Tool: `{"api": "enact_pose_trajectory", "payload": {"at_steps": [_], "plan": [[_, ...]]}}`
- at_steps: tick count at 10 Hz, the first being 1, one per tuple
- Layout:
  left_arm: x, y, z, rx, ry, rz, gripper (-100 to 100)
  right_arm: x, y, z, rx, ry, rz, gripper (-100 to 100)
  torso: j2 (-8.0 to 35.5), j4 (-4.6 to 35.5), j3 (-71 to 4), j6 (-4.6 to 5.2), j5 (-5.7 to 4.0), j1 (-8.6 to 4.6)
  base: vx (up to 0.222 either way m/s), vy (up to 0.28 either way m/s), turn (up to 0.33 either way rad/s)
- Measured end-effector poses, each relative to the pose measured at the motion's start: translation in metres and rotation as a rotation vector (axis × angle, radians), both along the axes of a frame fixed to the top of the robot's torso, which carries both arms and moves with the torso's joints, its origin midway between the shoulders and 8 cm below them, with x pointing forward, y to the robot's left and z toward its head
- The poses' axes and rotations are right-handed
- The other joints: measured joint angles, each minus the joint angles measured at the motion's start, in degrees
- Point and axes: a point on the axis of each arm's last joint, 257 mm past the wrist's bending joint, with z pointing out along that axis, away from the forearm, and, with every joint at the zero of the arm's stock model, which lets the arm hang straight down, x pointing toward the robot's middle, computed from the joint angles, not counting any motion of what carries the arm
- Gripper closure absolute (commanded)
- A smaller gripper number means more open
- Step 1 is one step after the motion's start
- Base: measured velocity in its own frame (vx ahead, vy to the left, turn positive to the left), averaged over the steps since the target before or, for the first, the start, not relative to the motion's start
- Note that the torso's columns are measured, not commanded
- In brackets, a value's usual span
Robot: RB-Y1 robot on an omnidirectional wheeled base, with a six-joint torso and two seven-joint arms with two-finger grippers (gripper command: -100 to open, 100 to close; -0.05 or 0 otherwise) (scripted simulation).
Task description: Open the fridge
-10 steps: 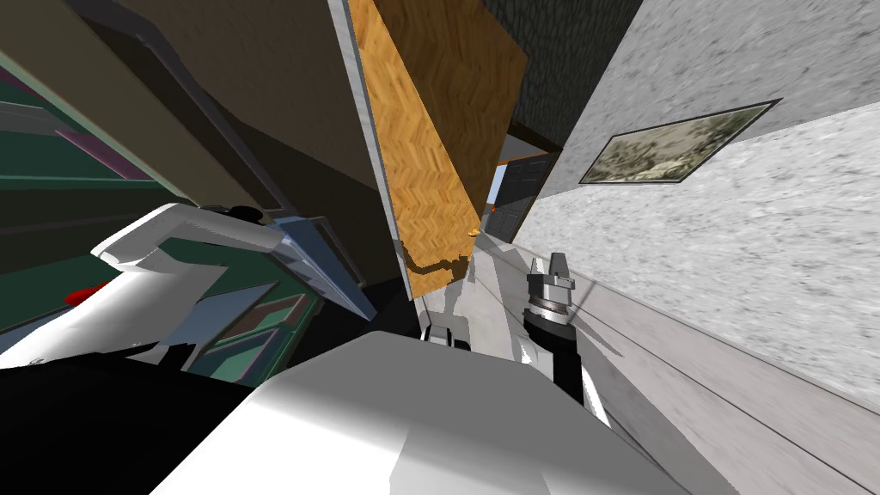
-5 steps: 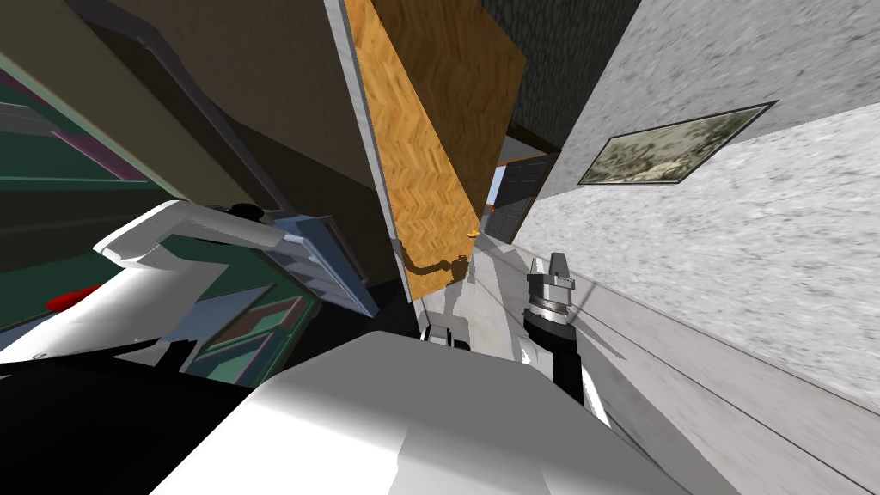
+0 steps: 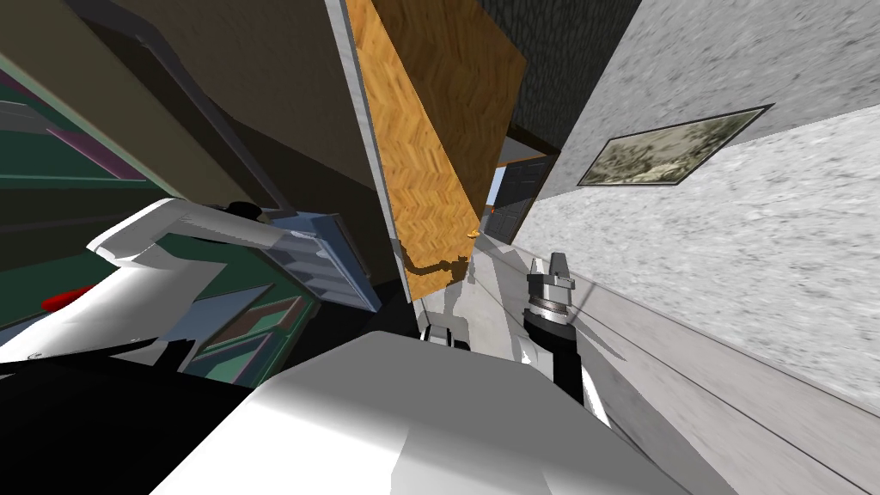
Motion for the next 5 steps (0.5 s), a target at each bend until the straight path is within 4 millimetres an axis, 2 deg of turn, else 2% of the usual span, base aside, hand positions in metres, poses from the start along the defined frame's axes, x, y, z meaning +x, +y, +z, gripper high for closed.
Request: {"api": "enact_pose_trajectory", "payload": {"at_steps": [5], "plan": [[-0.0009,0.0012,-0.0010,0.002,-0.001,-0.001,-100,0.0000,0.0000,0.0000,0.000,0.000,0.000,0,0.07,0.02,0.10,-0.11,0.09,0.02,0.002,-0.003,-0.001]]}}
